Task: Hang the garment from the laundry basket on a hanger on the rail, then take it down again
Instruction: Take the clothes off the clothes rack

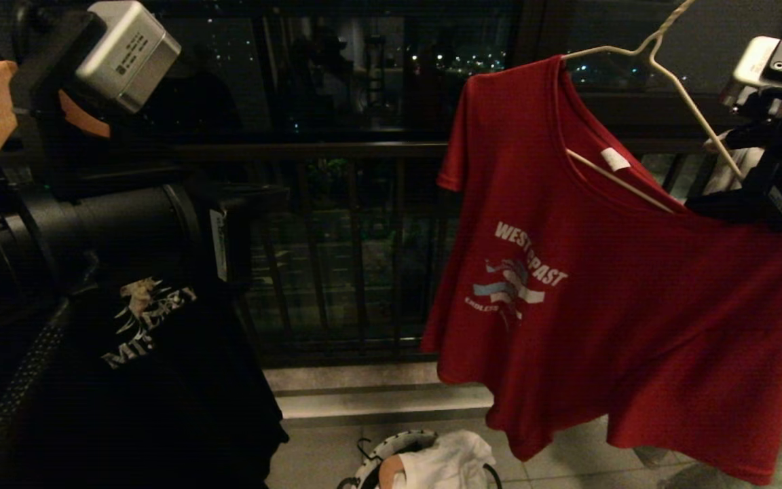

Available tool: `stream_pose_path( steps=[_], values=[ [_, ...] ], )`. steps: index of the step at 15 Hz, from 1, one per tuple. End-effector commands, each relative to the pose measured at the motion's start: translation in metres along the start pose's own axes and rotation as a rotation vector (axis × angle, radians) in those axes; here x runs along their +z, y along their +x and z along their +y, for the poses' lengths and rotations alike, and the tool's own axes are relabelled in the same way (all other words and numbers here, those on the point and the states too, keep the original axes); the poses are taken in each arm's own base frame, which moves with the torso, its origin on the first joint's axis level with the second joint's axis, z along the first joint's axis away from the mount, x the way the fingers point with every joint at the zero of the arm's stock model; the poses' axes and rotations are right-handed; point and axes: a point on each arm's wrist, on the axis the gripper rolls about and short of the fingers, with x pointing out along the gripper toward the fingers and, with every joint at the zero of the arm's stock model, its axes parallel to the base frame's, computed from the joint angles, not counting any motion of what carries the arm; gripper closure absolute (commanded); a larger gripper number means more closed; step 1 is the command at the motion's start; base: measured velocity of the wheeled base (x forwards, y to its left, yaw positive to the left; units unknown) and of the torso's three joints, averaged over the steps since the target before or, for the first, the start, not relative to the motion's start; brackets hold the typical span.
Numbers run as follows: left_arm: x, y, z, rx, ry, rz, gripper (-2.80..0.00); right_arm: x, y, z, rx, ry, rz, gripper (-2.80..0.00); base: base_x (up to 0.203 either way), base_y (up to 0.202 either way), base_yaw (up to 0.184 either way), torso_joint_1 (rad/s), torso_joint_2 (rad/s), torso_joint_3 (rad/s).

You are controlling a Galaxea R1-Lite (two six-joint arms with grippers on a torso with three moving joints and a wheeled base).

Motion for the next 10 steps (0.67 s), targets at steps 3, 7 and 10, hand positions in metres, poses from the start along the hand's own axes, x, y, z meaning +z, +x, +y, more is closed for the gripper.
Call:
stream_pose_path(
  steps=[3,7,10],
  values=[
    [-0.026,0.012,-0.003,0.002,-0.036,-0.02,0.0,0.004,-0.021,0.0,-0.007,0.045,-0.069,-2.8,0.0,0.0,0.0,0.0,0.0,0.0],
    [-0.032,0.027,-0.002,0.015,-0.038,-0.012,0.0,0.007,-0.028,-0.001,0.035,0.135,-0.145,-2.8,0.0,0.0,0.0,0.0,0.0,0.0],
    [-0.038,0.037,-0.004,0.014,-0.033,0.019,0.0,0.01,-0.034,-0.001,0.07,0.203,-0.206,-2.8,0.0,0.0,0.0,0.0,0.0,0.0]
  ],
)
